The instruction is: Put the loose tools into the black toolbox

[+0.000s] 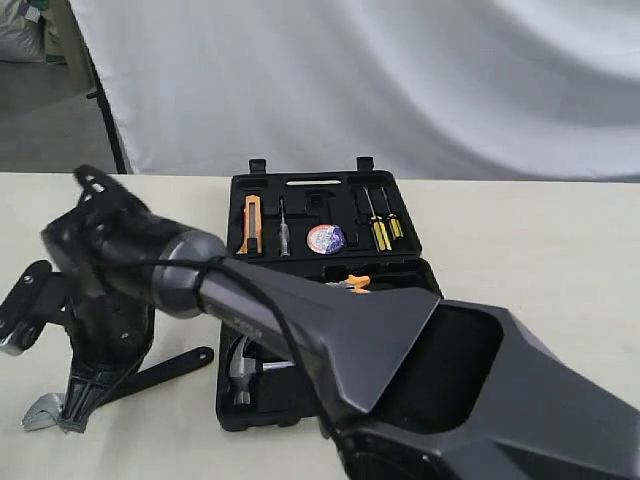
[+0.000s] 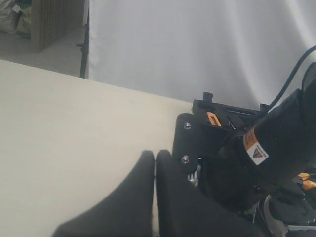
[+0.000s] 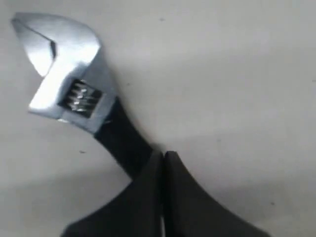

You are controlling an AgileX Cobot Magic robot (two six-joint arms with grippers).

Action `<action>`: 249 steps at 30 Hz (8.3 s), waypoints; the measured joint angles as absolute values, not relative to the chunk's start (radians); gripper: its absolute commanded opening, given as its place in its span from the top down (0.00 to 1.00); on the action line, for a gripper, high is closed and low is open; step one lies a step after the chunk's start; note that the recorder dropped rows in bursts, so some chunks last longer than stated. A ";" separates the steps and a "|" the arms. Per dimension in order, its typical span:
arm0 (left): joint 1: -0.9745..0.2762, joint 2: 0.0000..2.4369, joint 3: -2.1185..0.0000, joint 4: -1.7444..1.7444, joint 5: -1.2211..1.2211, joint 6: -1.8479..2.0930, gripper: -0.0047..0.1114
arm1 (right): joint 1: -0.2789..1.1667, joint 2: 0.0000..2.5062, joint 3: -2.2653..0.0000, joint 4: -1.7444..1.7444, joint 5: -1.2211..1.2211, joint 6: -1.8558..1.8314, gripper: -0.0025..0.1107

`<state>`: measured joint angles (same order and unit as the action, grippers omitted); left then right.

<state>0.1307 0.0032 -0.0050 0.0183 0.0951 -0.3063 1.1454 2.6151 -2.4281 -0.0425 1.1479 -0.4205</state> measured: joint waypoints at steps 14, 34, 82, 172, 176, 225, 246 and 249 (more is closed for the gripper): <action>0.131 0.003 -0.005 0.018 0.095 -0.306 0.95 | 1.103 2.613 -2.428 0.160 1.086 -0.430 0.28; 0.131 0.003 -0.005 0.018 0.095 -0.306 0.95 | 1.180 2.684 -2.432 0.229 0.916 -0.519 0.33; 0.131 0.003 -0.005 0.018 0.095 -0.306 0.95 | 0.960 2.407 -2.410 0.358 1.216 -0.416 0.98; 0.131 0.003 -0.005 0.018 0.095 -0.306 0.95 | 0.787 2.355 -2.155 0.349 1.218 -0.576 0.96; 0.131 0.003 -0.005 0.018 0.095 -0.306 0.95 | 0.815 2.355 -2.127 0.396 1.220 -0.547 0.74; 0.131 0.003 -0.005 0.018 0.095 -0.306 0.95 | 1.081 2.574 -2.255 0.246 0.979 -0.410 0.98; 0.131 0.003 -0.005 0.018 0.095 -0.306 0.95 | 1.067 2.506 -2.259 0.252 1.155 -0.424 0.98; 0.131 0.003 -0.005 0.018 0.095 -0.306 0.95 | 1.067 2.506 -2.259 0.252 1.155 -0.424 0.98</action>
<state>0.1307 0.0032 -0.0050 0.0183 0.0951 -0.3063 1.0668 2.5064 -2.2588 0.2524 1.1554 -0.4236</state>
